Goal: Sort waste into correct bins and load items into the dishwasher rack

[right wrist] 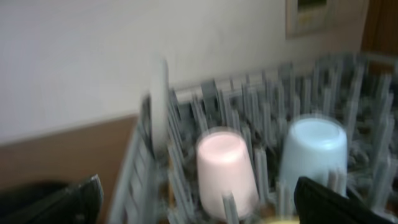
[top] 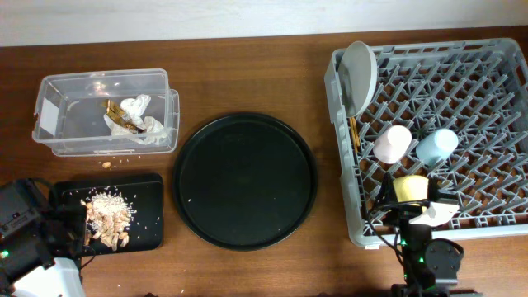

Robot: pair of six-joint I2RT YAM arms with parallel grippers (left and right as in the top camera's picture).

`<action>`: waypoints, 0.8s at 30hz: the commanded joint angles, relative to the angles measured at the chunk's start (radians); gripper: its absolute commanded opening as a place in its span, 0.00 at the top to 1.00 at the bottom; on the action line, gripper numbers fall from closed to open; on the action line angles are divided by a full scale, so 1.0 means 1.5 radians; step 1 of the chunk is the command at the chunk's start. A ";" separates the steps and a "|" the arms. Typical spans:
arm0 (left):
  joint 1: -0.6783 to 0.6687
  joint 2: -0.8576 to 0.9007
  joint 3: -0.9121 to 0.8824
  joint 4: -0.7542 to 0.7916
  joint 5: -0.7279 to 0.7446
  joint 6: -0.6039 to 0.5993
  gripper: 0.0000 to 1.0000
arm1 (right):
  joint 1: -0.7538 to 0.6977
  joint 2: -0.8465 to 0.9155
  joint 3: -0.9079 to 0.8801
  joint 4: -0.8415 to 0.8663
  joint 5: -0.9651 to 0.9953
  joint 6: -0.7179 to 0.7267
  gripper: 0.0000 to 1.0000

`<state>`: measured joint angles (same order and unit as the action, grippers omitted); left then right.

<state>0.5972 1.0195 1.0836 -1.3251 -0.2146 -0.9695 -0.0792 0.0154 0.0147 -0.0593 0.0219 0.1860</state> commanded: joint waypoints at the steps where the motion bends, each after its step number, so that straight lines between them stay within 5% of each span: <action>1: 0.004 -0.001 0.000 0.000 -0.007 -0.007 0.01 | -0.005 -0.008 -0.006 -0.015 -0.007 -0.095 0.01; 24: 0.004 -0.001 0.000 -0.001 -0.007 -0.007 0.01 | -0.004 -0.008 -0.006 -0.015 -0.009 -0.137 0.01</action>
<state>0.5972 1.0195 1.0836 -1.3247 -0.2146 -0.9695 -0.0799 0.0147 0.0128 -0.0761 0.0162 -0.0120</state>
